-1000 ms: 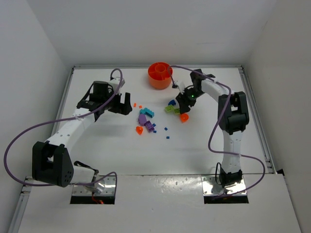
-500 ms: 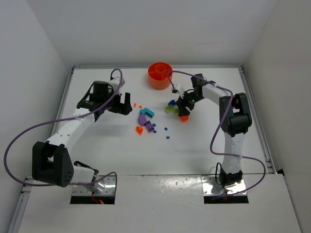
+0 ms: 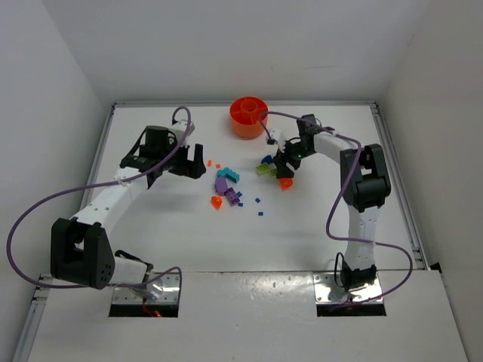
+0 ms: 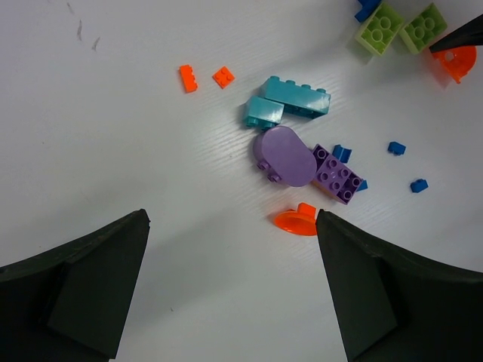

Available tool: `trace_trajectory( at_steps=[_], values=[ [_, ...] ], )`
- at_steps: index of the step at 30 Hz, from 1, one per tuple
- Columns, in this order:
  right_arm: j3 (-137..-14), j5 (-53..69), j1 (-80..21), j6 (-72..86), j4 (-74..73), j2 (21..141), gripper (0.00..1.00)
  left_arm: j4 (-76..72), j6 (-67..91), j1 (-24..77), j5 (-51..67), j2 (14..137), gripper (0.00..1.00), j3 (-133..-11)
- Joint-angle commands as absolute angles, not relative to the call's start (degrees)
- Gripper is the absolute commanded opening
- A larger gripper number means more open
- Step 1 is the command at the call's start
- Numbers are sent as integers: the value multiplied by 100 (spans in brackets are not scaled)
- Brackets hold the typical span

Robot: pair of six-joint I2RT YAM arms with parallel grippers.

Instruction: Sort the legos into containers by color

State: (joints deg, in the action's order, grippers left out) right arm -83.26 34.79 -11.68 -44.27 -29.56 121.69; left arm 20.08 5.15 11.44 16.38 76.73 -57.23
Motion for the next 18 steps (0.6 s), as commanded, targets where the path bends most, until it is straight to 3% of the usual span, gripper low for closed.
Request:
trace_trajectory(
  at_steps=[1, 14, 17, 18],
  values=[
    [-8306, 3814, -1151, -4798, -2759, 12269, 70, 1846, 483, 1072, 1731, 7664, 99, -5722],
    [-8121, 3867, -1204, -5097, -2777, 12217, 63, 1846, 483, 1072, 1731, 7717, 99, -5722],
    [-8121, 3814, -1204, -5098, -2839, 12217, 56, 1846, 483, 1072, 1679, 7717, 99, -5722],
    [-8121, 3814, -1204, -5098, -2839, 12217, 49, 1846, 483, 1072, 1679, 7717, 99, -5722]
  ],
)
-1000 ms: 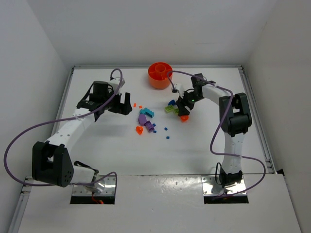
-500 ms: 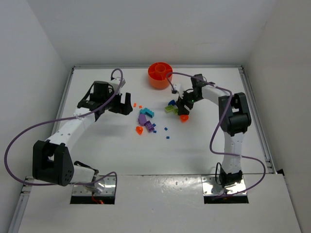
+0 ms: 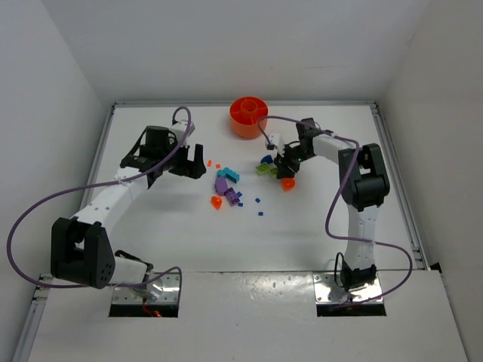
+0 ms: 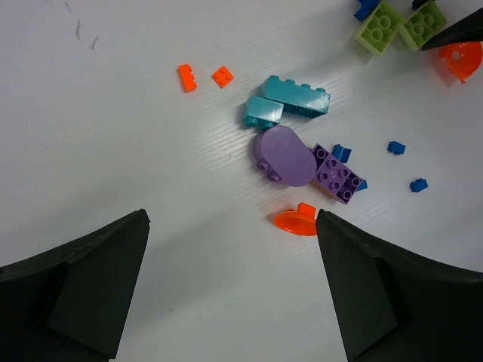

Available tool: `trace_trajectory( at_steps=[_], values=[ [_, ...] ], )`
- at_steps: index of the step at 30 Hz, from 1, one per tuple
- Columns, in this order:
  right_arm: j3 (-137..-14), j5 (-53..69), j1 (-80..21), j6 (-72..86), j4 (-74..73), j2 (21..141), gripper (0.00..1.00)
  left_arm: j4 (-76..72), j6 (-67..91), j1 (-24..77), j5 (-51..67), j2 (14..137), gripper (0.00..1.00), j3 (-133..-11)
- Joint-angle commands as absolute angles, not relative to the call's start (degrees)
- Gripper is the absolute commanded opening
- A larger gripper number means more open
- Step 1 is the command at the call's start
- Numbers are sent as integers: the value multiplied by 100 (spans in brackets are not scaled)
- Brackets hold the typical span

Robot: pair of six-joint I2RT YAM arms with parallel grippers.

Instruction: Sort the legos into containers by color

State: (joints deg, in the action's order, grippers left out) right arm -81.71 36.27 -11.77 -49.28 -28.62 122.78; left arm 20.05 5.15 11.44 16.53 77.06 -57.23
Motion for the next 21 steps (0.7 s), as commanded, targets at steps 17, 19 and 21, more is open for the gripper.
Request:
trace_trajectory(
  at_steps=[17, 19, 21],
  values=[
    [-7893, 3613, -1151, -5212, -3076, 11365, 10, 1846, 483, 1072, 1626, 7770, 99, -5722],
    [-7840, 3456, -1151, -5212, -3076, 11233, 8, 1846, 483, 1072, 1626, 7770, 99, -5722],
    [-7840, 3253, -1230, -5212, -3076, 11031, 6, 1846, 483, 1072, 1574, 7770, 99, -5722]
  ],
)
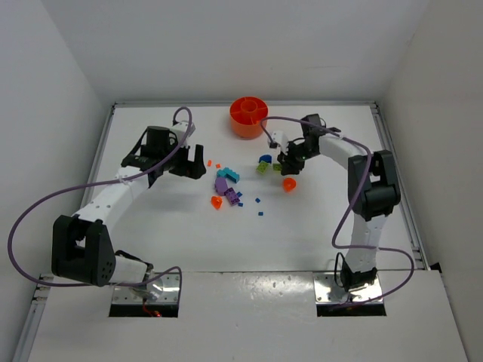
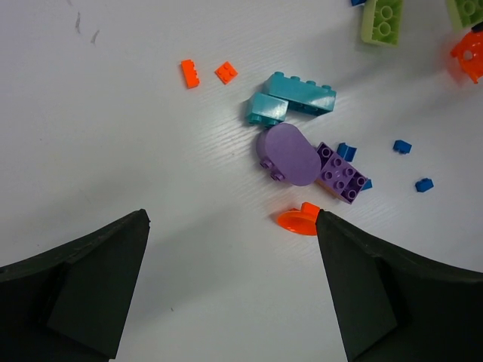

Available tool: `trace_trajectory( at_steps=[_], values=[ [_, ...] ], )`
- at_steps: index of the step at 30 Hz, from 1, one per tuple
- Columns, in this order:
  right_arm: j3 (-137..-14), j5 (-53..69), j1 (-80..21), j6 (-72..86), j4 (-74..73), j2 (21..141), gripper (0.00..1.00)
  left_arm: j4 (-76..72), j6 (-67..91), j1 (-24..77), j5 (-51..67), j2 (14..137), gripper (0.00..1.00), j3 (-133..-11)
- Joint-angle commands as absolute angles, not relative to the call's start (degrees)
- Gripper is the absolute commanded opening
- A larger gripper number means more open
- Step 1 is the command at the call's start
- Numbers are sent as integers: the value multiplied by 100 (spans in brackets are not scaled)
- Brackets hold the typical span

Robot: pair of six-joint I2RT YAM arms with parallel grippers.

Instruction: Sort the legos into containers by color

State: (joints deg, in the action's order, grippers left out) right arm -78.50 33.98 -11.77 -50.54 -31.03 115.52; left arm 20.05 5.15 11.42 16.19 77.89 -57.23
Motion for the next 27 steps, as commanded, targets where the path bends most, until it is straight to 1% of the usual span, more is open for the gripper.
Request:
trace_trajectory(
  at_steps=[1, 2, 5, 10, 13, 15, 17, 22, 26, 27],
  values=[
    [-7840, 3034, -1230, -5142, -3076, 10961, 6, 1846, 483, 1072, 1573, 7770, 99, -5722],
    [-7840, 2945, -1230, -4994, -2876, 10890, 5, 1846, 483, 1072, 1573, 7770, 99, -5722],
    [-7918, 2594, -1283, -4712, -2437, 10670, 5, 1846, 483, 1020, 1573, 7709, 99, -5722],
    [-8603, 1760, -1388, -4114, -1987, 10652, 4, 1846, 545, 914, 1573, 7646, 99, -5722],
    [-9060, 1310, -1520, -3929, -1714, 10880, 4, 1846, 615, 791, 1573, 7646, 99, -5783],
    [-9631, 950, -1608, -3929, -1714, 11187, 4, 1846, 615, 739, 1573, 7778, 99, -5993],
    [-10253, 896, -1687, -3929, -1818, 11390, 3, 1907, 615, 738, 1722, 7988, 99, -6195],
    [-10748, 905, -1897, -3920, -1521, 11802, 3, 1960, 861, 624, 2511, 8525, 99, -6863],
    [-11739, 205, -2179, -4087, -1486, 12583, 1, 1882, 1036, 396, 2812, 8684, 99, -6759],
    [-11803, 98, -2258, -4087, -1364, 12682, 1, 1829, 1037, 396, 2812, 8684, 99, -6698]
  ],
)
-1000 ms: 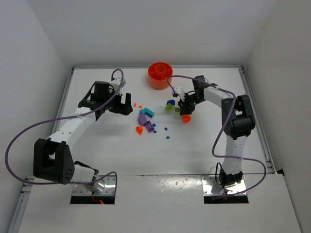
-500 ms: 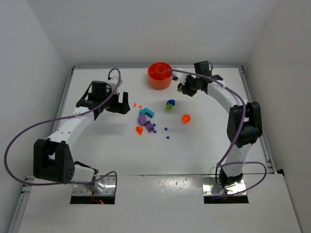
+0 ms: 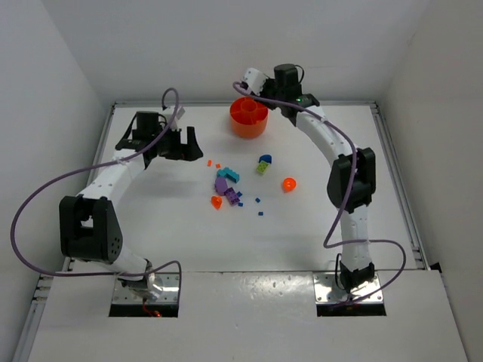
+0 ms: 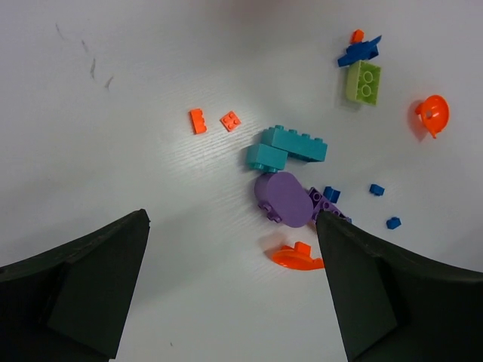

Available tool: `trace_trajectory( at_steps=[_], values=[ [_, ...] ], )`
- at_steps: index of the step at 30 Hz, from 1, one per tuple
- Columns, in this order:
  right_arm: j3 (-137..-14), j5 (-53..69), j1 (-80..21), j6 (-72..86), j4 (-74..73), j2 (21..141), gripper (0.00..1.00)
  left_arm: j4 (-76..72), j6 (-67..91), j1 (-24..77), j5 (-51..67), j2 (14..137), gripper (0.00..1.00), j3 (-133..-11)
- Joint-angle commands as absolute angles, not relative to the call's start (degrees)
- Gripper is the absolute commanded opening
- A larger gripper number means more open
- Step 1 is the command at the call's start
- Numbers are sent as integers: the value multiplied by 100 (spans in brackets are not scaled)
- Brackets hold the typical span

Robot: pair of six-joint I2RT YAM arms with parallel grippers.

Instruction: Sort the legos into containers by color

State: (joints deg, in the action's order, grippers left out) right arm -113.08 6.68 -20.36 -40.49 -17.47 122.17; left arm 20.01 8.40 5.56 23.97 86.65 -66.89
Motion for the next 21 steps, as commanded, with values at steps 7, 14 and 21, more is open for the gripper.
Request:
trace_trajectory(
  at_steps=[7, 14, 21],
  values=[
    [-12750, -53, -2435, -3921, -1072, 13550, 1, 1775, 1090, -35, 3067, 8561, 99, -6311],
    [-12850, 0, -2435, -3595, -1072, 13851, 1, 1775, 1090, -308, 3287, 8508, 99, -6249],
    [-13069, -185, -2435, -3595, -958, 14063, 4, 1775, 1090, -413, 3340, 8508, 99, -6249]
  ],
)
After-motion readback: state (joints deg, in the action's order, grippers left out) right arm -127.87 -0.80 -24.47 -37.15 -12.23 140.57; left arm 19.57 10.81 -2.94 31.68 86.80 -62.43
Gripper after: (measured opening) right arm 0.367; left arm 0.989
